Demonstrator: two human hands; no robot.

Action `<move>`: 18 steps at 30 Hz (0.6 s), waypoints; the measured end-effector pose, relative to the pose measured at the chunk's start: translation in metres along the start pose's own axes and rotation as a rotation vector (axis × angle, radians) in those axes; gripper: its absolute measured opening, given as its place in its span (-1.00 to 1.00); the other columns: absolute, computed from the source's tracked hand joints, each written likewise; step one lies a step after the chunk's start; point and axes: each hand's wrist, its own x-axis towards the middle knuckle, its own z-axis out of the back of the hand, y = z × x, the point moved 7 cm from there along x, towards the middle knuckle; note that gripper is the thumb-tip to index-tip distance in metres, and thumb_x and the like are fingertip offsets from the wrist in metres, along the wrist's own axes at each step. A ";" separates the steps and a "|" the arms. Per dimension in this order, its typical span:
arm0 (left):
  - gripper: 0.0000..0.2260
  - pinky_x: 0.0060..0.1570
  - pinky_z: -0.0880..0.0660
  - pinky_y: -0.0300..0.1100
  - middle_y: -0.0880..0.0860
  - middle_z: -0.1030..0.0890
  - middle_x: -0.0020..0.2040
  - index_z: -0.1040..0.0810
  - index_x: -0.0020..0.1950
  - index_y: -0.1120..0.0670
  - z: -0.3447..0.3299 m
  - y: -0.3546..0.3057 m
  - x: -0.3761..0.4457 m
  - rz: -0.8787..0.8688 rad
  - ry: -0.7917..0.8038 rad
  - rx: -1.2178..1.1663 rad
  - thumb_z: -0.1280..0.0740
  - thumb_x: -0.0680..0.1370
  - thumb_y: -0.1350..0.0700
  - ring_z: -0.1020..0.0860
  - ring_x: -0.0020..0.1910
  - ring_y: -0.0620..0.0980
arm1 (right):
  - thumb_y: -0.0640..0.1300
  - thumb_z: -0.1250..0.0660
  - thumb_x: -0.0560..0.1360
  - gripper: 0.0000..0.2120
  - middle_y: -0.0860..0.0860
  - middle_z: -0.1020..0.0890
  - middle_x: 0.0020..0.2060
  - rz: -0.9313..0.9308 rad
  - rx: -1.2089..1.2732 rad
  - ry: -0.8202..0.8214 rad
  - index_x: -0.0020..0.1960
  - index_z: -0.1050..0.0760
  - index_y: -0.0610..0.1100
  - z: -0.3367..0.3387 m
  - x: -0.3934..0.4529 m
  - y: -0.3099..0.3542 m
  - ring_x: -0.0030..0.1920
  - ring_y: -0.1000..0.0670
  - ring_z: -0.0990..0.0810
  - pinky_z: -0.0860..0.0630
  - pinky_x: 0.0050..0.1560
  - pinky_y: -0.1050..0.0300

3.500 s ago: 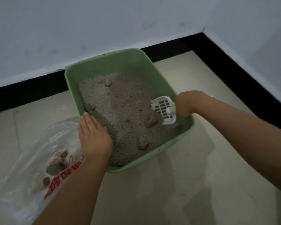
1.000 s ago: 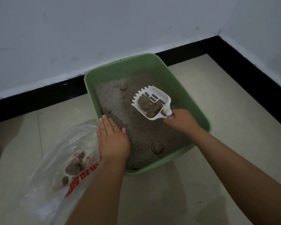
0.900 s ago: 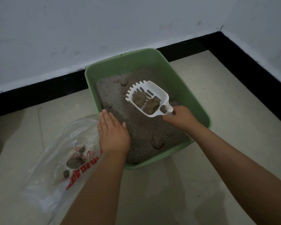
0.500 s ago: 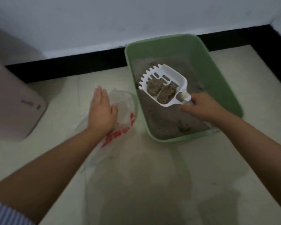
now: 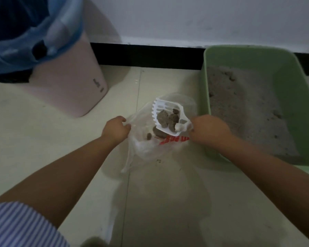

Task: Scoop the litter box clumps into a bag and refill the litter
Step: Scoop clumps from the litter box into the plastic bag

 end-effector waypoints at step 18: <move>-0.80 -0.10 -0.40 -0.17 0.21 -0.63 -0.09 -0.53 0.06 0.23 0.004 -0.024 -0.012 -0.169 -0.068 -0.025 -0.21 0.57 0.13 -0.58 -0.04 0.17 | -0.23 -0.17 0.54 -0.77 -0.12 -0.54 0.09 -0.067 -0.070 -0.260 0.15 -0.48 -0.19 0.016 -0.016 -0.020 0.14 -0.12 -0.45 -0.44 0.03 0.04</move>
